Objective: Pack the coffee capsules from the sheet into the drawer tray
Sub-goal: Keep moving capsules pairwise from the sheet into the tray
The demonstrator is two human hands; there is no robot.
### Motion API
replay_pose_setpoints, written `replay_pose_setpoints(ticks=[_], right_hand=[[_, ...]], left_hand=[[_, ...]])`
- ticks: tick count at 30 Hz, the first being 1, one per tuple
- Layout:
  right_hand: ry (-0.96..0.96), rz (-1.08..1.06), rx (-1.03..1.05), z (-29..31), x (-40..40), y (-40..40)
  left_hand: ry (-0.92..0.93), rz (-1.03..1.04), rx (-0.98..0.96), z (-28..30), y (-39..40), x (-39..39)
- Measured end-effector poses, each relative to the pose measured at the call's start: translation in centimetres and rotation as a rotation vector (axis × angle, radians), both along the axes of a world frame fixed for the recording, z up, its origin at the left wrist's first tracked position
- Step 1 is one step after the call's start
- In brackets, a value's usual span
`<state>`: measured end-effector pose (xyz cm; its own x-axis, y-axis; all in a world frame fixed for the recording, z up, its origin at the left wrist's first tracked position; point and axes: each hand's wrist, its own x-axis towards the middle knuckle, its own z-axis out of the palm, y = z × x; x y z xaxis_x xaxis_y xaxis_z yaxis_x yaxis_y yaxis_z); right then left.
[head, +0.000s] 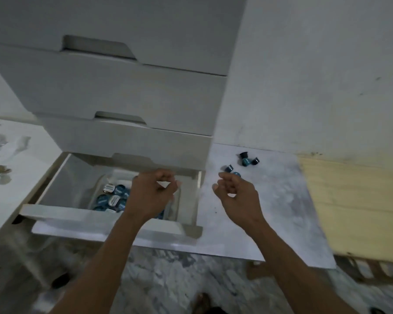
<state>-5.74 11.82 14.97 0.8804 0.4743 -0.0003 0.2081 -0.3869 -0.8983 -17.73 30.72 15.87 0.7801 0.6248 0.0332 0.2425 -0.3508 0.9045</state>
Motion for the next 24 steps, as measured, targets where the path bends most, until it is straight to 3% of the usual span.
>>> replay_pose_setpoints(ticks=[10, 17, 24], right_hand=[[-0.027, -0.159, -0.104, -1.6, 9.4, -11.3], [-0.016, -0.038, -0.17, -7.1, 19.7, -12.8], [-0.053, 0.236, -0.266, -14.2, 24.7, -8.3]], left_hand=[[0.067, -0.19, 0.039, -1.6, -10.5, 11.8], [0.26, 0.043, 0.184, -8.5, -12.7, 20.1], [0.36, 0.24, 0.141, -16.6, -14.0, 23.2]])
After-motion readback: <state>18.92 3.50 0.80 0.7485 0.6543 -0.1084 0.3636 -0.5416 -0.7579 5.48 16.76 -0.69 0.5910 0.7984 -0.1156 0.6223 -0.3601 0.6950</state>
